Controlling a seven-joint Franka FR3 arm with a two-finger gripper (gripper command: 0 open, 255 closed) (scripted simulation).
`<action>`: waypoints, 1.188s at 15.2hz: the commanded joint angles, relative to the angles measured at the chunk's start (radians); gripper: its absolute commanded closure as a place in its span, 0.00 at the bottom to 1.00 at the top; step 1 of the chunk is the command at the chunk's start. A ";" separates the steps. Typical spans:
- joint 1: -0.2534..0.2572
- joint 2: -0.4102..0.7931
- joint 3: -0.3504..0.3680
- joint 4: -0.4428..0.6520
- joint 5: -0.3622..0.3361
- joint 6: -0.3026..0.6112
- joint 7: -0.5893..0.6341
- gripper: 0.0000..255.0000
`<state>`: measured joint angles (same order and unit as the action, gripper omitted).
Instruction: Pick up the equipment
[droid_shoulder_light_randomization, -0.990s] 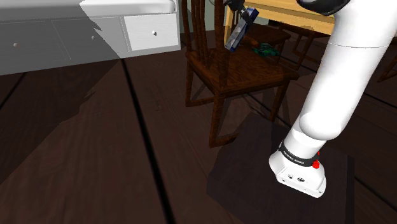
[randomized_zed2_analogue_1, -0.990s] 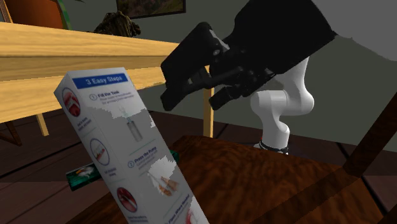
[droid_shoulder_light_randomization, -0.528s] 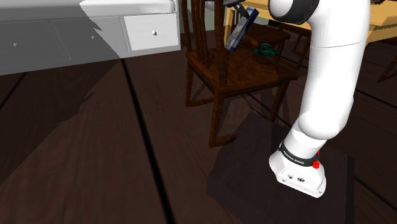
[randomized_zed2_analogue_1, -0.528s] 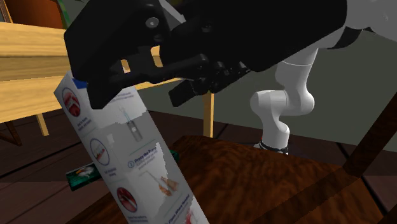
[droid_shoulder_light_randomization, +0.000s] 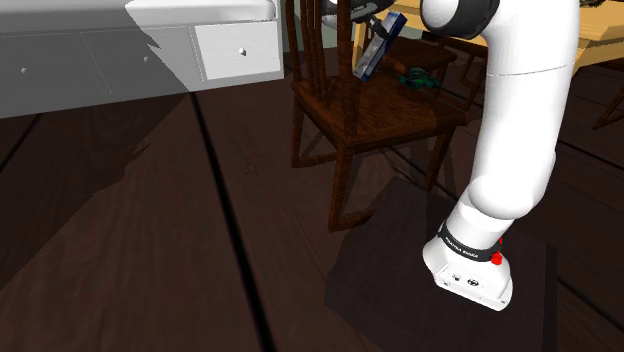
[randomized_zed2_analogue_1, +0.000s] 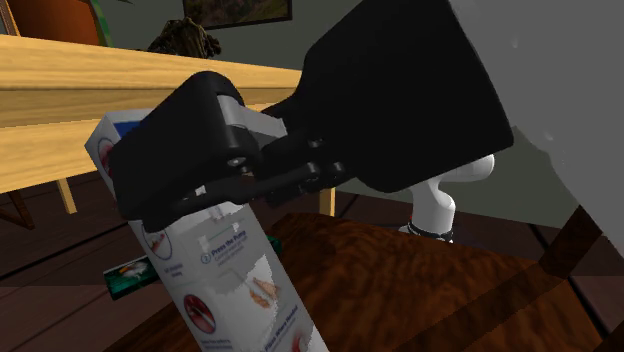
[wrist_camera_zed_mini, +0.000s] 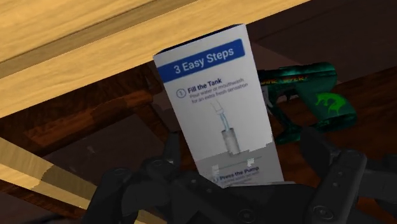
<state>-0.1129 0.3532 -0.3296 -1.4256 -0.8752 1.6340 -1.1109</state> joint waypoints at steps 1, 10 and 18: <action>0.013 0.067 0.015 -0.019 -0.003 0.003 0.004 1.00; 0.007 0.063 0.027 -0.020 -0.007 -0.002 0.007 1.00; 0.005 0.056 0.029 0.066 -0.008 -0.060 -0.064 1.00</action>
<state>-0.1330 0.4045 -0.3199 -1.3708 -0.8916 1.5818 -1.1699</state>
